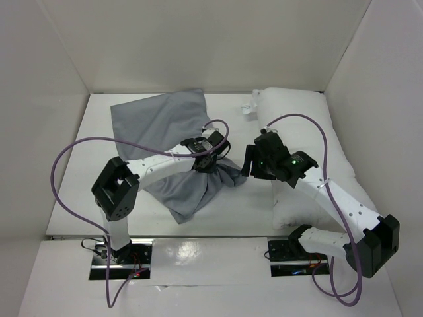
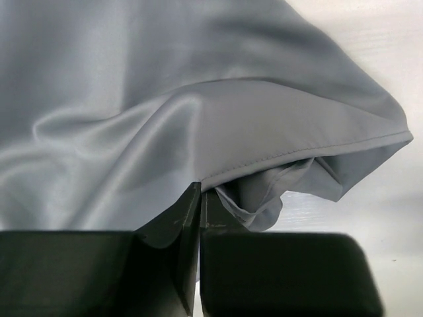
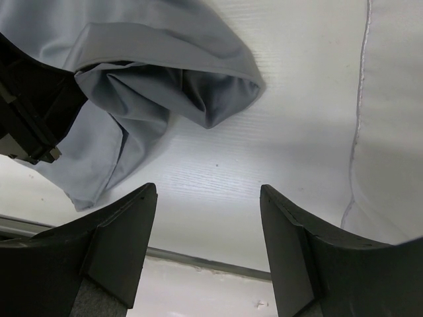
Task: Put the pillow into the pillowcase
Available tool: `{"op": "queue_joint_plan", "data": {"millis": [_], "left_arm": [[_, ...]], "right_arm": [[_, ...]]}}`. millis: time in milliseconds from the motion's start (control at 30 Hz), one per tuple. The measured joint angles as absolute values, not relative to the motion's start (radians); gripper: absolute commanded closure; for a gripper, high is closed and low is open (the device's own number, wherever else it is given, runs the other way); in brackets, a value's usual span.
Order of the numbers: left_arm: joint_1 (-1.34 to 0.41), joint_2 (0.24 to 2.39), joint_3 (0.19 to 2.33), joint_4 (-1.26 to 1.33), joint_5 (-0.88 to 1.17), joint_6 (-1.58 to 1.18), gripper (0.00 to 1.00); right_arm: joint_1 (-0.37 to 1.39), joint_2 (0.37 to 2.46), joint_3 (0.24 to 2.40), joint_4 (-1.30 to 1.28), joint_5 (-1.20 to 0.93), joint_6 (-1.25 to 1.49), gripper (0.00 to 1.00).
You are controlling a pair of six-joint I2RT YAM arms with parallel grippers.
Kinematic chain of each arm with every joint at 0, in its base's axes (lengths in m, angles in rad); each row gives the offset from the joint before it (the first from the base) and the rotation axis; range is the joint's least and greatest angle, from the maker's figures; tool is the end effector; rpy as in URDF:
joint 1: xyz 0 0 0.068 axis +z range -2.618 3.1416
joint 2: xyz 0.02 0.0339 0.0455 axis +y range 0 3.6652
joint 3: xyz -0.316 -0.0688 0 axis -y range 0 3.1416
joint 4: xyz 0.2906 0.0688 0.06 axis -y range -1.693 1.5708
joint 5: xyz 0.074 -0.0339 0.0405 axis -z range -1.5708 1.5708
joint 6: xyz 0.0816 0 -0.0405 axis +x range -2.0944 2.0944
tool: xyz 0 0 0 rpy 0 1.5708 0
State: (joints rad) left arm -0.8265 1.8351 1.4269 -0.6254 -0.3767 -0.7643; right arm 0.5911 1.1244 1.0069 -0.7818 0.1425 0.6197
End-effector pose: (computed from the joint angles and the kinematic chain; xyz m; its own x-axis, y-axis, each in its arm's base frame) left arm 0.3403 -0.3252 0.2295 -0.8052 -0.0756 -0.5881 -0.0011 0.9920 -0.1260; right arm 0.2352 0.1439 0.3029 -0.8070 0.1508 -0.5710 -0.0118 0.9626 0.2708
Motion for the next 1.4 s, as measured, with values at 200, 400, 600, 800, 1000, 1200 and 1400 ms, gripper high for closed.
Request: {"op": "queue_joint_plan", "data": {"millis": [200, 400, 600, 800, 1000, 1200, 1400], "left_arm": [[-0.818, 1.835, 1.427, -0.627, -0.376, -0.762, 1.0], [-0.804, 1.806, 1.413, -0.636, -0.366, -0.752, 1.0], [-0.801, 1.647, 1.376, -0.677, -0.31, -0.7, 1.0], [-0.796, 1.596, 1.375, -0.681, -0.246, -0.669, 1.0], [-0.768, 1.596, 1.374, -0.692, -0.187, -0.647, 1.0], [-0.722, 1.596, 1.374, -0.691, -0.127, -0.627, 1.0], [-0.644, 1.589, 1.374, -0.688, -0.046, -0.602, 1.0]], "right_arm": [[0.591, 1.124, 1.007, -0.782, 0.141, 0.62, 0.29], [0.597, 1.129, 1.007, -0.768, 0.091, 0.609, 0.31], [0.715, 1.219, 1.006, -0.645, 0.052, 0.609, 0.3], [0.792, 1.382, 0.979, -0.373, 0.029, 0.608, 0.3], [0.819, 1.472, 0.906, -0.095, 0.076, 0.628, 0.92], [0.822, 1.498, 0.837, 0.024, 0.128, 0.717, 1.0], [0.856, 1.394, 0.688, -0.015, 0.164, 0.802, 1.0]]}}
